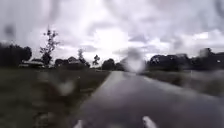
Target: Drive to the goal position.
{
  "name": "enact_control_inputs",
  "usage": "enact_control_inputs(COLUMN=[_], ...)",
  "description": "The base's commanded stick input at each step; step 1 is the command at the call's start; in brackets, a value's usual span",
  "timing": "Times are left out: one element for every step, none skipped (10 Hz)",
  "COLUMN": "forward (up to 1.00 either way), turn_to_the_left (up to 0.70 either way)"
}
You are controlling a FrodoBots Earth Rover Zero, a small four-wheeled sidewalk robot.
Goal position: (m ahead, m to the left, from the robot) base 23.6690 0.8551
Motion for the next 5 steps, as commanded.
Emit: enact_control_inputs(forward=[0.85,0.85,0.85,0.85,0.85], turn_to_the_left=[0.00,0.00,-0.10,-0.28,-0.32])
